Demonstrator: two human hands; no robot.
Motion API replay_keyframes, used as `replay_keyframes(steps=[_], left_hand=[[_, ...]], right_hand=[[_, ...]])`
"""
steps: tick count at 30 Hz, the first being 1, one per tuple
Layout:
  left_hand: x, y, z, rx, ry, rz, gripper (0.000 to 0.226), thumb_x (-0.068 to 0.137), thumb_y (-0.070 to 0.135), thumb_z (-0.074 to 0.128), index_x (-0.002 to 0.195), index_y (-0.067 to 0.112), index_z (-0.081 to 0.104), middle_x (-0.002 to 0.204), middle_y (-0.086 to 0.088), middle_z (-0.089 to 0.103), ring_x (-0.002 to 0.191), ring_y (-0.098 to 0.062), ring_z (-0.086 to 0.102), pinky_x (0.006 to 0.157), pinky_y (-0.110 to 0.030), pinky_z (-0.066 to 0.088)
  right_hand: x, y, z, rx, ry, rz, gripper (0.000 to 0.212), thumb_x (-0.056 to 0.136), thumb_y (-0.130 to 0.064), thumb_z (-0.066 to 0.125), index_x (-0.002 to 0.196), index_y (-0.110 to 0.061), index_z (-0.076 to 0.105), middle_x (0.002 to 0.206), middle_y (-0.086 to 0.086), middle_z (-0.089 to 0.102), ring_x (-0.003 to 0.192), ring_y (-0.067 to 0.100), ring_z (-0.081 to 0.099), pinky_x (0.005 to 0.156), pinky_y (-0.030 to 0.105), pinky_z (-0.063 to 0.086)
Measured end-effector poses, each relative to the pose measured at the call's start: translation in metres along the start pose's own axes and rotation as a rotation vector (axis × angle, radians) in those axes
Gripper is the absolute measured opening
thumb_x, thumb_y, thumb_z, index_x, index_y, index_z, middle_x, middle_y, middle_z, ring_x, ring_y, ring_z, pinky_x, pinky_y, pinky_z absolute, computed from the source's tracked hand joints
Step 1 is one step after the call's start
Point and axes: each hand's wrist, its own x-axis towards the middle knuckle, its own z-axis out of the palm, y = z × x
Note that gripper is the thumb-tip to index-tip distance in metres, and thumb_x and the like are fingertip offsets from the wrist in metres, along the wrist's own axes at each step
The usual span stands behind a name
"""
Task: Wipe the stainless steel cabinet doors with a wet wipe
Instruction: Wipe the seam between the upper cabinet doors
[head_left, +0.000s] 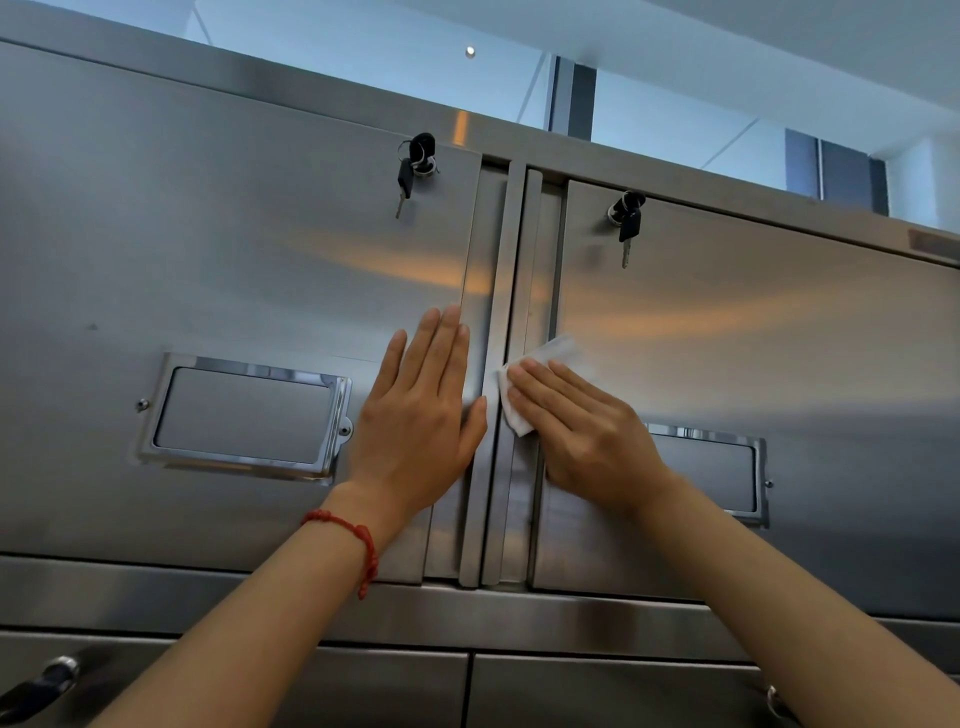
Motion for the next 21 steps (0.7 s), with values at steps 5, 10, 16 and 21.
replay_keyframes(steps=[5,10,16,21], left_hand=[[0.0,0.0,0.0,-0.005,0.0,-0.001,0.066,0.101,0.042,0.009,0.141,-0.004,0.034,0.149,-0.022,0.03,0.14,-0.033,0.026,0.112,-0.046,0.021],[0.0,0.0,0.001,0.001,-0.002,0.003,0.066,0.1,0.041,0.01,0.141,-0.004,0.035,0.149,-0.022,0.029,0.14,-0.032,0.026,0.113,-0.047,0.023],[0.0,0.0,0.001,-0.008,0.007,-0.003,0.066,0.101,0.042,0.009,0.141,-0.004,0.035,0.149,-0.022,0.03,0.14,-0.032,0.026,0.113,-0.046,0.022],[0.0,0.0,0.0,-0.002,-0.002,-0.002,0.067,0.101,0.042,0.009,0.141,-0.004,0.035,0.149,-0.022,0.03,0.14,-0.032,0.026,0.112,-0.048,0.026]], right_hand=[[-0.006,-0.008,0.0,0.011,-0.002,0.005,0.03,0.089,-0.004,0.051,0.113,0.007,0.065,0.121,0.023,0.061,0.116,0.033,0.058,0.1,0.043,0.047],[-0.003,-0.003,0.0,-0.01,-0.003,-0.008,0.031,0.084,-0.002,0.057,0.112,0.006,0.067,0.121,0.022,0.062,0.116,0.033,0.058,0.1,0.042,0.046],[-0.006,-0.012,0.0,-0.012,-0.025,0.036,0.032,0.084,-0.005,0.06,0.113,0.007,0.065,0.121,0.023,0.061,0.117,0.034,0.057,0.103,0.043,0.043],[-0.011,-0.015,-0.003,0.007,-0.011,0.01,0.03,0.085,-0.007,0.06,0.112,0.006,0.066,0.12,0.023,0.062,0.116,0.033,0.058,0.101,0.043,0.045]])
